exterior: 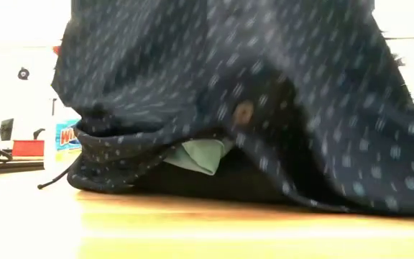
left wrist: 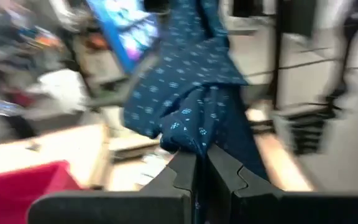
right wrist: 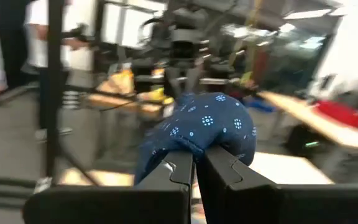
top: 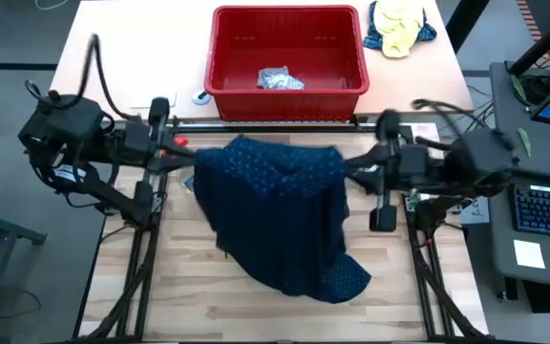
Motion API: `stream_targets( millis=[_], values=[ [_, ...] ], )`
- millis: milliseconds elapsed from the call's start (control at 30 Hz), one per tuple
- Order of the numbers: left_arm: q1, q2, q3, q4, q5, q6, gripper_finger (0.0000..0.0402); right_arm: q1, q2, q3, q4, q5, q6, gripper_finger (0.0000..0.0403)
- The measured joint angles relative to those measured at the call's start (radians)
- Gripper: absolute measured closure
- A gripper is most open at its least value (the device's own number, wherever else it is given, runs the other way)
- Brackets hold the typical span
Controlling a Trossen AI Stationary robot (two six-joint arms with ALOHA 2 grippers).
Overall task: Fold Laundry from Bin
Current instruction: Fold the blue polo shirt
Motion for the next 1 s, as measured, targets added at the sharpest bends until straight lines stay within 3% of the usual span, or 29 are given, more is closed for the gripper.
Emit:
stream_targets(
  millis=[100, 200, 333, 467, 567, 767, 1000],
  values=[
    [0.012, 0.081, 0.093, 0.013, -0.184, 0.12, 0.0401, 0.003, 0.021, 0.059, 0.006, 0.164, -0.093, 0.0394],
    [0.05, 0.105, 0.042, 0.119, -0.358, 0.303, 0.0401, -0.017, 0.029, 0.05, 0.113, 0.431, -0.261, 0.0394],
    [0.218, 0.143, 0.023, 0.151, -0.338, 0.362, 0.0401, -0.11, 0.057, 0.05, 0.107, 0.729, -0.353, 0.0394],
    [0.437, 0.195, 0.008, 0.109, -0.295, 0.286, 0.0401, -0.25, 0.071, 0.049, -0.102, 0.751, -0.172, 0.0394],
    [0.581, 0.253, 0.001, 0.104, -0.239, 0.259, 0.0401, -0.388, 0.075, 0.049, -0.311, 0.662, 0.023, 0.0394],
    [0.78, 0.393, 0.003, 0.094, 0.014, 0.156, 0.0402, -0.761, 0.107, 0.023, -0.618, 0.184, 0.366, 0.0394],
    [0.82, 0.483, 0.011, 0.025, 0.03, 0.001, 0.0374, -1.011, 0.185, -0.096, -0.709, -0.136, 0.487, 0.0389]
  ],
)
